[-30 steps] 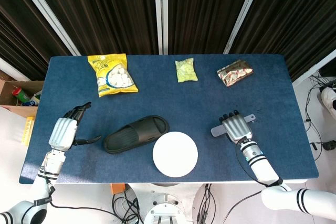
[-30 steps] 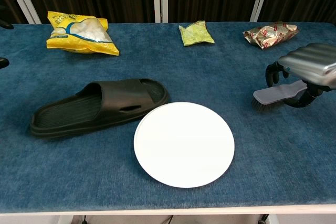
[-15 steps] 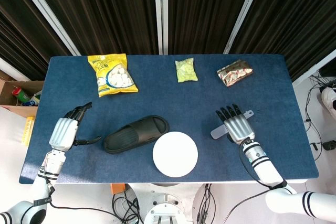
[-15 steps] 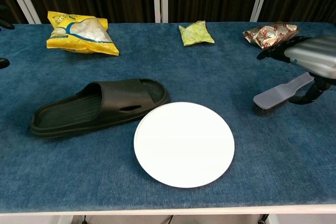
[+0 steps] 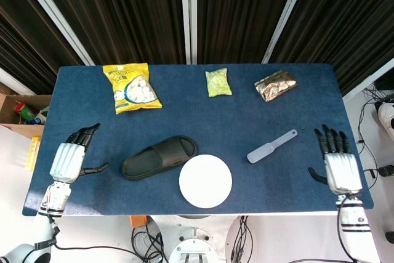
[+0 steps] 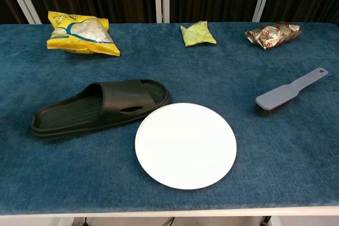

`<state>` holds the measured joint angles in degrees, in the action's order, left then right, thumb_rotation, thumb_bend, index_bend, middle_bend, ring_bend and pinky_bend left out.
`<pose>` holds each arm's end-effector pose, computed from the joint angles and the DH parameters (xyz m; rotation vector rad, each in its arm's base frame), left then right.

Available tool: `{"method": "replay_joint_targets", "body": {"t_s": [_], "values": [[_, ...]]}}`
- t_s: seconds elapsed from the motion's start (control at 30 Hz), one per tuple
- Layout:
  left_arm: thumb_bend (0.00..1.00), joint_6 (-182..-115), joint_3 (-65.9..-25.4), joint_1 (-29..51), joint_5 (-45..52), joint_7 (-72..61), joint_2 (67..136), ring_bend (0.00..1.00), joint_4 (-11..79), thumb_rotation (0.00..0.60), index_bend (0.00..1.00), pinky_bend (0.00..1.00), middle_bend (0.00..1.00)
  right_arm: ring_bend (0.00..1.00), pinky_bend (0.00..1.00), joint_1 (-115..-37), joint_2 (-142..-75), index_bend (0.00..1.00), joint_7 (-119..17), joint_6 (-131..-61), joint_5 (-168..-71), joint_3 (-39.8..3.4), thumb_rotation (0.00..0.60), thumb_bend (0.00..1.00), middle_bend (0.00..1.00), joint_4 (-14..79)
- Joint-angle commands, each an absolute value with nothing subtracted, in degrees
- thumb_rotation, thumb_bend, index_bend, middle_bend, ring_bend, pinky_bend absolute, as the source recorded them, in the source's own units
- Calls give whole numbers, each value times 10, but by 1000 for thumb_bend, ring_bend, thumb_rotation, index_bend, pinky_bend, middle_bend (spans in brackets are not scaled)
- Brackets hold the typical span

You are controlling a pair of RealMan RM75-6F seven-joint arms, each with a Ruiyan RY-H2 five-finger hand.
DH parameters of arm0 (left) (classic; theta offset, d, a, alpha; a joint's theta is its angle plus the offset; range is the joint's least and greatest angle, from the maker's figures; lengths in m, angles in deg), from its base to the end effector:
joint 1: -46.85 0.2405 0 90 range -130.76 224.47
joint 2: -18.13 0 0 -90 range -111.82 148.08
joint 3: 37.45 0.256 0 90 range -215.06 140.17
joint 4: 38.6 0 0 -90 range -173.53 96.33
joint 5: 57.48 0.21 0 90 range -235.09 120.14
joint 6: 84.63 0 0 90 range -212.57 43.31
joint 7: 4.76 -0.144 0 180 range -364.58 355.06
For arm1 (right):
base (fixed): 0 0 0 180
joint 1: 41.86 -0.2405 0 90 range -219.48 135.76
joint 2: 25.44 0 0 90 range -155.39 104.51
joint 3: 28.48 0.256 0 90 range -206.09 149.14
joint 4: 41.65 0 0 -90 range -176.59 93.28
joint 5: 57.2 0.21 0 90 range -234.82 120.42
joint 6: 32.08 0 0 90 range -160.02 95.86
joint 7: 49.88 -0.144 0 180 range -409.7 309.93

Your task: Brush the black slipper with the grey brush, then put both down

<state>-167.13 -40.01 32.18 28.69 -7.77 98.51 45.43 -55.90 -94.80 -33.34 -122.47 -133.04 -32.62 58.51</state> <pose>-0.2729 0.2290 0.0720 -1.4977 -0.9030 -1.0649 -0.2761 -0.1968 0.1227 1.4005 -0.8680 0.8250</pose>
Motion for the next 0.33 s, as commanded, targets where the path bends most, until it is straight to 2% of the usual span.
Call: {"method": "replay_joint_targets", "body": {"t_s": [0.03, 0.17, 0.33], "values": [[62, -1685, -393, 341, 275, -108, 982, 163, 454, 433, 84, 273, 170, 0, 0, -504, -940, 0, -382, -1263, -1343, -340, 600, 138, 0, 558], [61, -1699, -391, 357, 267, -132, 975, 163, 463, 388, 84, 272, 170, 0, 0, -478, -942, 0, -414, -1264, -1339, -339, 600, 151, 0, 542], [62, -1718, -393, 374, 262, -141, 968, 162, 467, 367, 84, 272, 170, 0, 0, -459, -957, 0, -445, -1247, -1346, -342, 600, 153, 0, 511]]}}
